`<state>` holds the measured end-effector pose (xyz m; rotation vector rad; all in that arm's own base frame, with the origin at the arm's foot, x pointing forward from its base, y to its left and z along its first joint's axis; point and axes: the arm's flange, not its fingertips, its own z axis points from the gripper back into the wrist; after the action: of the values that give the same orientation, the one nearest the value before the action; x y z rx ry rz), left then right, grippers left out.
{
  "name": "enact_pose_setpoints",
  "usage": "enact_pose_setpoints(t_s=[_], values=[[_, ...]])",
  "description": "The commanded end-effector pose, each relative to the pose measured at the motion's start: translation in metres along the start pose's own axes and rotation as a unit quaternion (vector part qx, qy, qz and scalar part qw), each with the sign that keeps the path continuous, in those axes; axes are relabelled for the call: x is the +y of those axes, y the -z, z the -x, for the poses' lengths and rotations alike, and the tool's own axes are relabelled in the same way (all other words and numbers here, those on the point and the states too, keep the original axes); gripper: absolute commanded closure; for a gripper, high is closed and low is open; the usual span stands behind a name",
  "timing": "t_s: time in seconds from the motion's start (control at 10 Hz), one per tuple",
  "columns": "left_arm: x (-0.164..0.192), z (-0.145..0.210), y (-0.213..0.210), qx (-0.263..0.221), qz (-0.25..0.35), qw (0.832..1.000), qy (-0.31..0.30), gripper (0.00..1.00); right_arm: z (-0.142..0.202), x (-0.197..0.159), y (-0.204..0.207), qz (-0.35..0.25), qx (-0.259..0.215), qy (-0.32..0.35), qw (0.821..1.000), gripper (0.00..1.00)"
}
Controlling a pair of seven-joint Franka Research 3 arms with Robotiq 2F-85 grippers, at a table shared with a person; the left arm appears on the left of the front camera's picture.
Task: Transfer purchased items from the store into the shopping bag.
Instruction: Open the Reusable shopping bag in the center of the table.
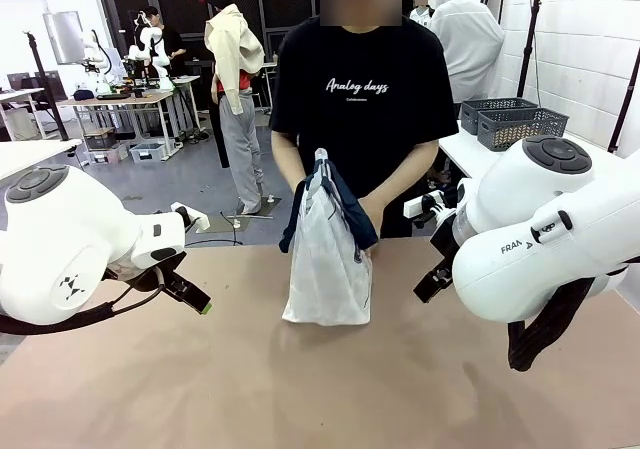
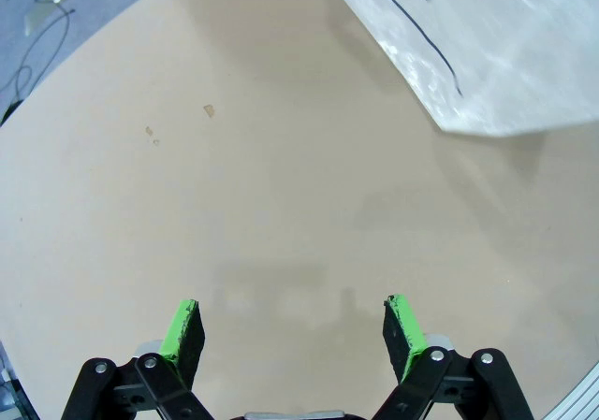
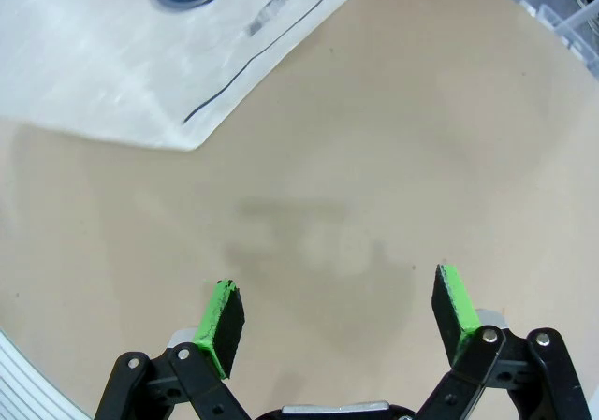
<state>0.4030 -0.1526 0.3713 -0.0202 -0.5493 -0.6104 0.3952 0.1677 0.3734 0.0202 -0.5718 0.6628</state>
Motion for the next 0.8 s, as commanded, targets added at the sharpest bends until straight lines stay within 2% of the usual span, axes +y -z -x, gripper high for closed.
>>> enact_pose_setpoints(t_s=[0.0, 0.7], values=[[0.0014, 0.0004, 0.0, 0.0, 0.0, 1.0, -0.002, 0.0, 0.0, -0.0001, 0.0, 0.0, 0.0, 0.0, 1.0, 0.0], [0.0014, 0.0004, 0.0, 0.0, 0.0, 1.0, -0.002, 0.0, 0.0, -0.0001, 0.0, 0.0, 0.0, 0.0, 1.0, 0.0]])
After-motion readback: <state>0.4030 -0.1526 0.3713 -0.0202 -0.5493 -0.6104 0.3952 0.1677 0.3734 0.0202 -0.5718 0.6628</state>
